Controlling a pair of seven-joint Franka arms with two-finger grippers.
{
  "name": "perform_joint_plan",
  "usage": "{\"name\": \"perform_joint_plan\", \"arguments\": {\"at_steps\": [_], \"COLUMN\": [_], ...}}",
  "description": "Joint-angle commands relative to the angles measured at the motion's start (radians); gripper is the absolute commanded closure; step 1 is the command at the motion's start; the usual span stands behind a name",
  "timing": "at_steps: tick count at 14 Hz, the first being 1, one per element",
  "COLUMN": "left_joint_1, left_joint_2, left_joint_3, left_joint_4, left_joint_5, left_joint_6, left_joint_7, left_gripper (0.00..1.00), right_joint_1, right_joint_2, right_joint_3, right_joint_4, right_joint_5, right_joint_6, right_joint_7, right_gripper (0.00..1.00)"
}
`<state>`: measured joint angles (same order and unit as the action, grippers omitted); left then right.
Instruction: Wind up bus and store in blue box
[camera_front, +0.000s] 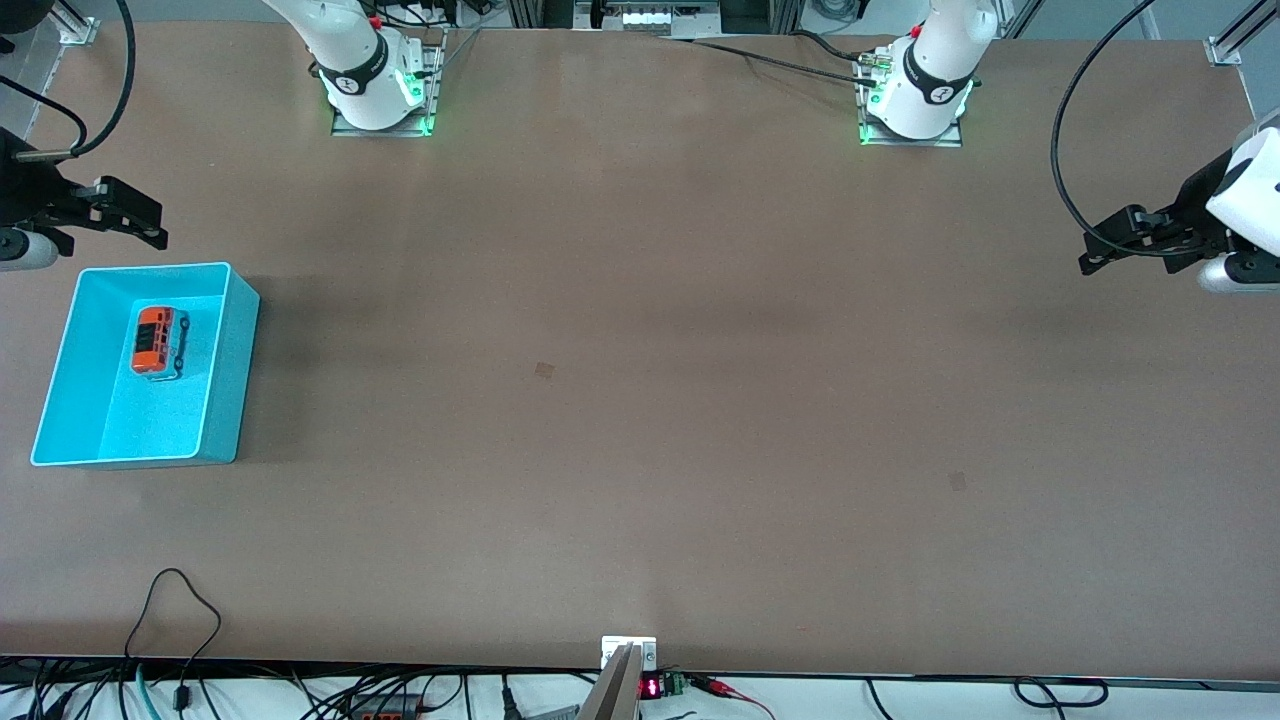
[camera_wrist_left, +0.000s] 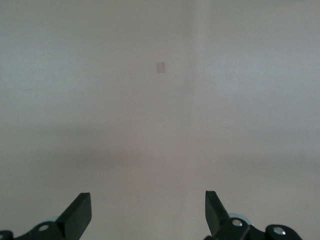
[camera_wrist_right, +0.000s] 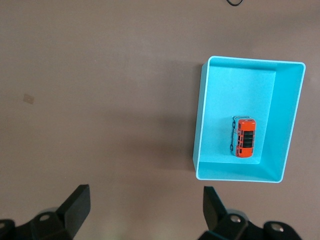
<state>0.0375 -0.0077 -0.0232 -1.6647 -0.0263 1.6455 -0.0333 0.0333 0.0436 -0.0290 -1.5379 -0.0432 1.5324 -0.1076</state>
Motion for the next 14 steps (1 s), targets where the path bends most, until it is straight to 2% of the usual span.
{"name": "perform_joint_plan", "arguments": {"at_steps": [1, 14], "left_joint_1": [-0.007, -0.007], "left_joint_2": [-0.031, -0.057], "left_joint_3": [0.002, 0.003], "left_joint_4": [-0.023, -0.069], "left_joint_5": [0.019, 0.019], "left_joint_6": [-0.003, 0.037], "left_joint_7": [0.006, 0.007], "left_gripper": [0.0, 0.0], "right_joint_1": [0.014, 0.014], "right_joint_2": [-0.005, -0.005], "right_joint_3": [-0.014, -0.014], "right_joint_4": [0.005, 0.004], "right_joint_5": [0.016, 0.016], "right_joint_6": [-0.021, -0.028], "right_joint_7": [0.009, 0.059], "right_gripper": [0.0, 0.0]}}
